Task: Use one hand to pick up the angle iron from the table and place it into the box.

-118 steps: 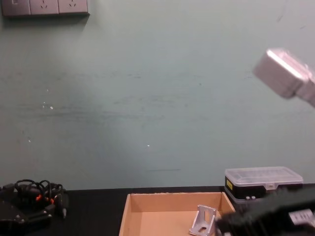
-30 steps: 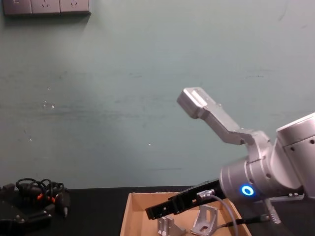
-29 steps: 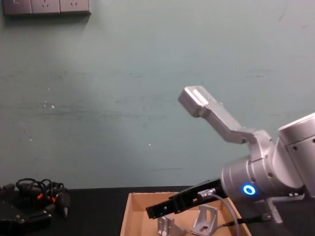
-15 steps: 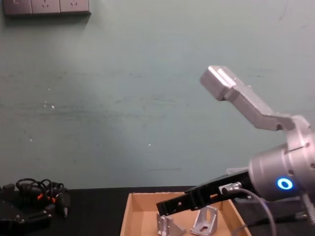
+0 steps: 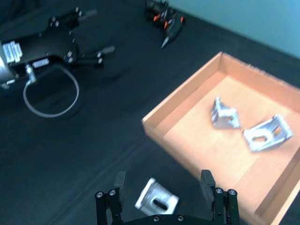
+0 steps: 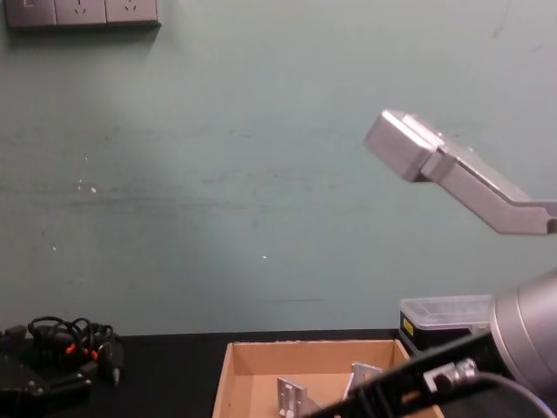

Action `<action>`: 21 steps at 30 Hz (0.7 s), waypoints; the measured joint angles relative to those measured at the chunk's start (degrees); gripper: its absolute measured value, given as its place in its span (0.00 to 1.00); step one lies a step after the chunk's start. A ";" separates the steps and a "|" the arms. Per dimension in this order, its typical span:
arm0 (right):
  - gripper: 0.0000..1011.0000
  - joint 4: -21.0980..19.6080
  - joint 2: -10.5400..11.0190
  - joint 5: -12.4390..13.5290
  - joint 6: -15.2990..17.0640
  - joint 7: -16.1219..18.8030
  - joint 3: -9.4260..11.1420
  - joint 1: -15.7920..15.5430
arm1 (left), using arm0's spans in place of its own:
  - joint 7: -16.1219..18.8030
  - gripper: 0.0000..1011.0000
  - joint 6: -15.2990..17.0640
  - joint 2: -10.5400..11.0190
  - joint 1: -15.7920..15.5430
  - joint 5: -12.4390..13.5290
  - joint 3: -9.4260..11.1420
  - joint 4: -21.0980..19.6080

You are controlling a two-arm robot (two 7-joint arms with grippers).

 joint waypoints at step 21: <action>0.99 1.44 -5.67 -5.13 11.14 -3.87 -3.73 0.86 | 0.00 1.00 0.00 0.00 0.00 0.00 0.00 0.00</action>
